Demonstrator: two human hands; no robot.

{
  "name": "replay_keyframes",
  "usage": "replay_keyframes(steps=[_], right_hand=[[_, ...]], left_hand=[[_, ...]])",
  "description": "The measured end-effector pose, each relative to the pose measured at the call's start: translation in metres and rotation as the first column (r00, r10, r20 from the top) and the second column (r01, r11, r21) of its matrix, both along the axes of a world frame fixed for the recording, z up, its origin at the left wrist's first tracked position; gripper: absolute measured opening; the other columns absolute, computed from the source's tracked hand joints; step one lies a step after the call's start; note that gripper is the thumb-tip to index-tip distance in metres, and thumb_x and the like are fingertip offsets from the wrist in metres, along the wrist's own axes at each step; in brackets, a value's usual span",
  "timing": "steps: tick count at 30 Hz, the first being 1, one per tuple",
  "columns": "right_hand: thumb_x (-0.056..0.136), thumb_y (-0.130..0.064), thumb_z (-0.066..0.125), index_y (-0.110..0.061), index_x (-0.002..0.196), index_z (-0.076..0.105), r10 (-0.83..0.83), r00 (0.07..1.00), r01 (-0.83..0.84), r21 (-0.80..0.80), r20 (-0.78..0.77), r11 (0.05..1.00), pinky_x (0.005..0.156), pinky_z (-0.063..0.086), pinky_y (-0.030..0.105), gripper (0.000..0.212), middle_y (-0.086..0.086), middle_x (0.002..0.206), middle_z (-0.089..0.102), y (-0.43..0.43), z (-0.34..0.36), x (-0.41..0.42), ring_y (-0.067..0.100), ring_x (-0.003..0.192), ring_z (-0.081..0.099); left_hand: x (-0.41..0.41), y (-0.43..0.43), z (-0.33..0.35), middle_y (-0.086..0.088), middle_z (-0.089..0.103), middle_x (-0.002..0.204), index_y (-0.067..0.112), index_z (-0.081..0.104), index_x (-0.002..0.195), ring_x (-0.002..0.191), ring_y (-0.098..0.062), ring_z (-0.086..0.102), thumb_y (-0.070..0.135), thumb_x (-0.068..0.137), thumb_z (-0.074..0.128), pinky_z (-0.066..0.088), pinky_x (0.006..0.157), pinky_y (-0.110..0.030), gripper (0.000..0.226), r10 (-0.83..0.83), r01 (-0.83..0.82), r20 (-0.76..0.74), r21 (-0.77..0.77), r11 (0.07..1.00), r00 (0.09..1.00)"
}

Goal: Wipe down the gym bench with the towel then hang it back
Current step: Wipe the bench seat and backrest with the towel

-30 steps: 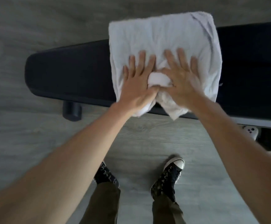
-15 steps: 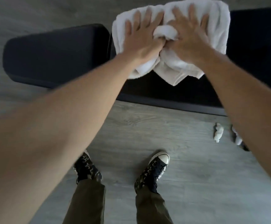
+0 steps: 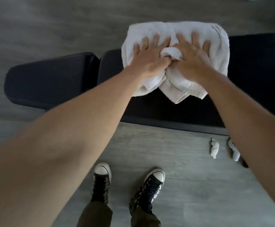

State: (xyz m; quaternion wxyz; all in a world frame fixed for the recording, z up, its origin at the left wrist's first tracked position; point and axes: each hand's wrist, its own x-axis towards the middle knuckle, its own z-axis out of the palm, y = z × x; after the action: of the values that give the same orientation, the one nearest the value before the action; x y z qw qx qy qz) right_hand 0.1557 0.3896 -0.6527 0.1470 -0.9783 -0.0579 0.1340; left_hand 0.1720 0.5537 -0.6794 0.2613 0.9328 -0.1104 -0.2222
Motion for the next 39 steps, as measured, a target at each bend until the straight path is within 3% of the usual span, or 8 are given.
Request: replay_keyframes(steps=[8, 11, 15, 21, 26, 30, 35, 39], right_hand=[[0.089, -0.065, 0.047, -0.031, 0.137, 0.058, 0.072, 0.997, -0.072, -0.005, -0.013, 0.997, 0.122, -0.001, 0.066, 0.06, -0.001, 0.172, 0.009, -0.008, 0.003, -0.156, 0.039, 0.157, -0.007], [0.088, -0.057, 0.039, -0.032, 0.136, 0.059, 0.041, 0.996, -0.039, 0.03, -0.077, 0.999, 0.121, 0.0, 0.068, 0.058, -0.004, 0.171, 0.008, -0.007, 0.008, -0.199, 0.037, 0.157, -0.01], [0.092, -0.06, 0.038, -0.035, 0.143, 0.052, -0.007, 0.999, 0.006, -0.025, -0.048, 1.0, 0.123, -0.008, 0.062, 0.059, -0.005, 0.171, 0.004, -0.019, 0.012, -0.139, 0.035, 0.157, -0.011], [0.097, -0.028, 0.054, -0.036, 0.146, 0.048, -0.103, 0.994, 0.105, -0.055, 0.032, 0.993, 0.122, -0.01, 0.062, 0.049, -0.01, 0.171, 0.01, -0.074, 0.02, -0.044, 0.027, 0.158, -0.009], [0.093, -0.056, 0.045, -0.032, 0.14, 0.055, -0.079, 0.996, 0.08, -0.014, 0.048, 0.997, 0.119, 0.003, 0.071, 0.053, -0.007, 0.17, 0.016, -0.087, 0.027, -0.129, 0.036, 0.158, 0.001], [0.093, -0.036, 0.062, -0.036, 0.135, 0.057, -0.063, 0.998, 0.063, 0.02, -0.007, 0.998, 0.118, -0.002, 0.073, 0.042, -0.01, 0.171, 0.01, -0.098, 0.029, -0.195, 0.035, 0.158, -0.007], [0.097, -0.046, 0.048, -0.034, 0.15, 0.041, -0.061, 0.997, 0.068, -0.154, 0.051, 0.986, 0.116, 0.003, 0.075, 0.055, -0.005, 0.172, 0.009, -0.139, 0.029, -0.076, 0.04, 0.157, -0.002], [0.091, -0.039, 0.051, -0.042, 0.138, 0.048, -0.201, 0.978, 0.198, 0.057, 0.055, 0.979, 0.118, 0.008, 0.067, 0.047, -0.008, 0.169, 0.02, -0.183, 0.038, -0.017, 0.029, 0.158, -0.006]], left_hand=[[-0.167, 0.0, -0.01, -0.003, -0.019, 0.174, 0.038, -0.001, 0.166, 0.159, -0.031, -0.026, 0.056, 0.089, 0.041, -0.016, 0.127, -0.052, 0.089, -0.013, 0.023, 0.116, -0.091, 0.996, 0.993], [-0.2, 0.002, -0.002, -0.005, -0.018, 0.175, 0.036, 0.0, 0.167, 0.159, -0.033, -0.025, 0.055, 0.091, 0.044, -0.014, 0.127, -0.056, 0.089, -0.074, 0.077, 0.069, -0.044, 0.996, 0.995], [-0.133, -0.013, 0.015, -0.005, -0.018, 0.175, 0.039, -0.001, 0.166, 0.159, -0.034, -0.023, 0.055, 0.098, 0.036, -0.012, 0.128, -0.056, 0.08, -0.085, 0.085, -0.004, -0.027, 0.996, 0.996], [-0.032, -0.081, 0.022, -0.006, -0.016, 0.175, 0.038, 0.002, 0.166, 0.16, -0.036, -0.02, 0.057, 0.1, 0.039, -0.013, 0.127, -0.058, 0.079, -0.088, 0.088, 0.036, 0.012, 0.996, 0.995], [-0.126, -0.091, 0.014, -0.006, -0.012, 0.176, 0.039, 0.009, 0.166, 0.16, -0.033, -0.021, 0.055, 0.088, 0.035, -0.015, 0.127, -0.053, 0.084, -0.017, 0.038, 0.161, -0.132, 0.991, 0.987], [-0.19, -0.096, 0.014, -0.006, -0.012, 0.176, 0.04, 0.009, 0.166, 0.16, -0.034, -0.022, 0.056, 0.087, 0.042, -0.014, 0.127, -0.056, 0.087, -0.044, 0.061, 0.146, -0.117, 0.991, 0.988], [-0.071, -0.141, 0.028, -0.006, -0.013, 0.176, 0.042, 0.006, 0.166, 0.161, -0.034, -0.018, 0.054, 0.099, 0.04, -0.01, 0.128, -0.056, 0.076, -0.087, 0.094, 0.14, -0.042, 0.995, 0.986], [-0.004, -0.191, 0.035, -0.009, -0.011, 0.176, 0.042, 0.008, 0.166, 0.161, -0.037, -0.017, 0.052, 0.1, 0.035, -0.014, 0.126, -0.059, 0.071, -0.103, 0.107, 0.111, -0.028, 0.994, 0.988]])
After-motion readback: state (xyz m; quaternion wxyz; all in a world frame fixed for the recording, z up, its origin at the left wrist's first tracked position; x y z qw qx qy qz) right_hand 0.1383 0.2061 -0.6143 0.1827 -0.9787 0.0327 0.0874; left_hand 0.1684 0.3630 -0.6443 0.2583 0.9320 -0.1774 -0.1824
